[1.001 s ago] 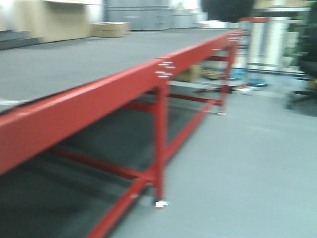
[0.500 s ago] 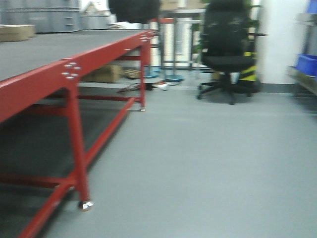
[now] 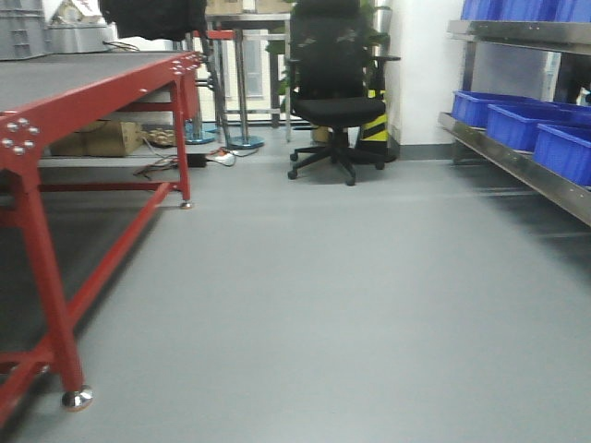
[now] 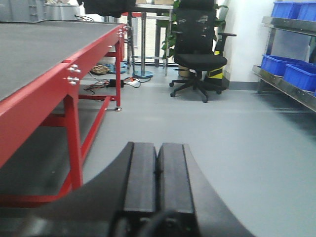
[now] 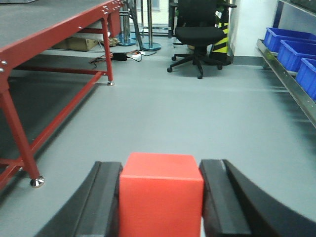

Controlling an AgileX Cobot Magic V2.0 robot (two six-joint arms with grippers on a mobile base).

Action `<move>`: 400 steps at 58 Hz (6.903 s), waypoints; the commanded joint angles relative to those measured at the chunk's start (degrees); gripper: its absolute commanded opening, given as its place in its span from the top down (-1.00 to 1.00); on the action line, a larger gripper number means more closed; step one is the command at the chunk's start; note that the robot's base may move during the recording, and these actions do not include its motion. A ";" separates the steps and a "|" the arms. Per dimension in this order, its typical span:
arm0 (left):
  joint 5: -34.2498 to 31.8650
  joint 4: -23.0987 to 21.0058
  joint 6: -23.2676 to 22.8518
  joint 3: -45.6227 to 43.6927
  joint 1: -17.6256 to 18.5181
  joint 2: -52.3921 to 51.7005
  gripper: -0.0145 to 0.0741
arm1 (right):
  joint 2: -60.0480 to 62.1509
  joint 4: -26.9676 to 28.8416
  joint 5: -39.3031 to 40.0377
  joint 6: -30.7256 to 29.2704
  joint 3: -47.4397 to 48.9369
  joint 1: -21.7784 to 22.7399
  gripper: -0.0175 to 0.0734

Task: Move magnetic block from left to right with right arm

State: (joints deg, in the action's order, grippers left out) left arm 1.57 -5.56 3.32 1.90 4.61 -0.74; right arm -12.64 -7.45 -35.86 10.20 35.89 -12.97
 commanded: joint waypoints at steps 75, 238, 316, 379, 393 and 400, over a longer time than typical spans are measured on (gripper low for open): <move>-4.83 -0.27 -0.34 0.46 0.39 -0.77 0.96 | -0.76 -1.02 4.91 -0.43 1.50 0.16 0.23; -4.83 -0.27 -0.34 0.46 0.39 -0.55 0.96 | -0.76 -1.02 4.91 -0.43 1.50 0.16 0.23; -4.83 -0.27 -0.34 0.46 0.39 -0.55 0.96 | -0.76 -1.02 4.91 -0.43 1.50 0.16 0.23; -4.83 -0.27 -0.34 0.46 0.39 -0.55 0.96 | -19.17 2.65 4.02 -3.48 12.21 -13.64 0.23; -4.83 -0.27 -0.34 0.46 0.39 -0.55 0.96 | -41.20 2.65 0.08 -3.43 22.85 -22.04 0.23; -4.83 -0.27 -0.34 0.46 0.39 -0.55 0.96 | -51.59 3.20 -3.34 -2.37 28.38 -22.61 0.23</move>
State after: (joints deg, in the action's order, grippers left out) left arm 1.57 -5.56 3.32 1.90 4.61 -0.74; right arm -59.72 -4.29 -40.70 7.35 59.50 -35.27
